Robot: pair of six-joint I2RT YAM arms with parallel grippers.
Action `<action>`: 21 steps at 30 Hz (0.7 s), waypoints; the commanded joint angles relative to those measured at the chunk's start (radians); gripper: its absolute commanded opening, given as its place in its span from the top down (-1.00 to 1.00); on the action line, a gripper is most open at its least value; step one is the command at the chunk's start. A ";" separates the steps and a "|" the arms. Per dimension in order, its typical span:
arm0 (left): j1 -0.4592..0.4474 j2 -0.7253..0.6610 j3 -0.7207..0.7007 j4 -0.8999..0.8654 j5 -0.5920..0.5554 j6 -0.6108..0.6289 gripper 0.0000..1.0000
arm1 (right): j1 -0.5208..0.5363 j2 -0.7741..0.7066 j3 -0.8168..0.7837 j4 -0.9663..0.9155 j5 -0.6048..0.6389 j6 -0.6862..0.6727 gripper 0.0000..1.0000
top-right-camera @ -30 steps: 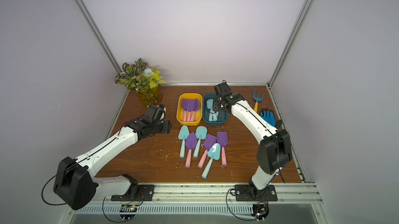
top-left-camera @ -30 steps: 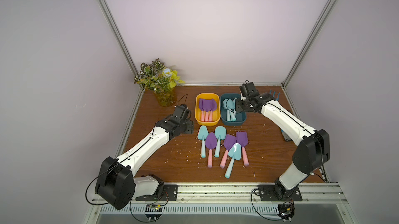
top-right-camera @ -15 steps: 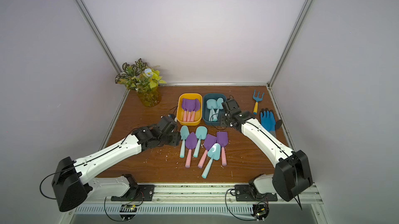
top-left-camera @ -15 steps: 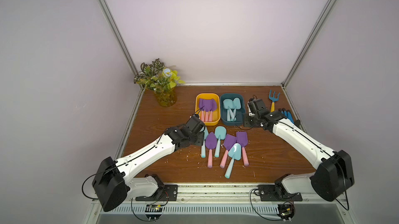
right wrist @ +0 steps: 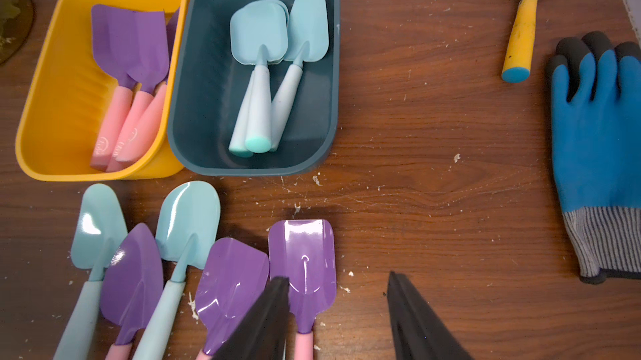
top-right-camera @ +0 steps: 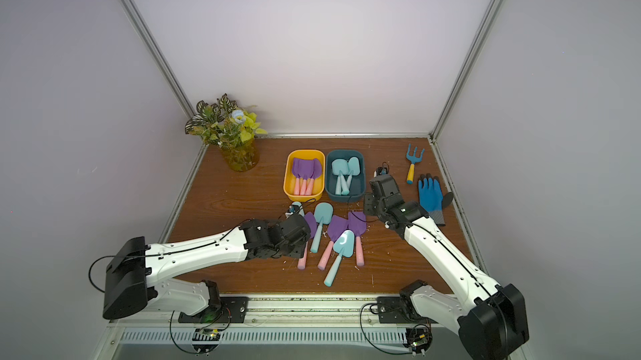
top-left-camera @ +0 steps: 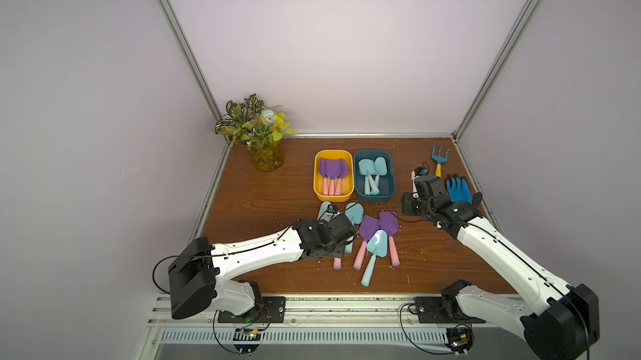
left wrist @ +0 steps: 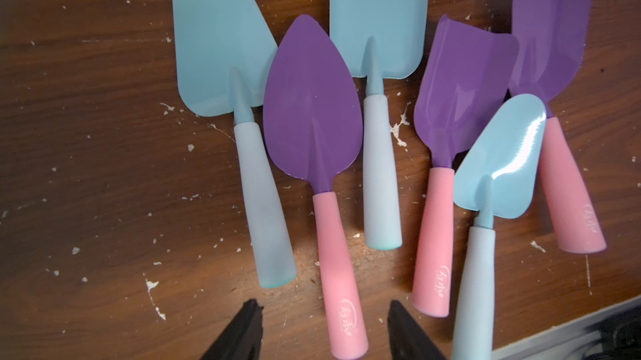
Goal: Sort the small shovels by color and place them into the storage box
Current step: Pick up the shovel from the center of the board.
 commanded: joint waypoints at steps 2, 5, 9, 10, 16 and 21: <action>-0.040 0.036 0.024 -0.026 -0.010 -0.064 -0.18 | -0.006 -0.017 -0.001 0.052 0.028 -0.015 -0.03; -0.074 0.072 0.032 -0.027 0.003 -0.083 -0.18 | -0.008 -0.012 -0.005 0.059 0.022 -0.018 -0.04; -0.102 0.100 0.043 -0.030 0.018 -0.098 -0.21 | -0.008 -0.013 -0.017 0.074 0.015 -0.016 -0.03; -0.104 0.106 0.051 -0.037 0.018 -0.100 -0.22 | -0.008 -0.012 -0.019 0.076 0.016 -0.016 -0.03; -0.110 0.146 0.070 -0.073 0.024 -0.091 -0.27 | -0.011 -0.011 -0.021 0.076 0.021 -0.020 -0.04; -0.112 0.169 0.067 -0.073 0.040 -0.076 -0.30 | -0.013 -0.006 -0.025 0.078 0.029 -0.023 -0.03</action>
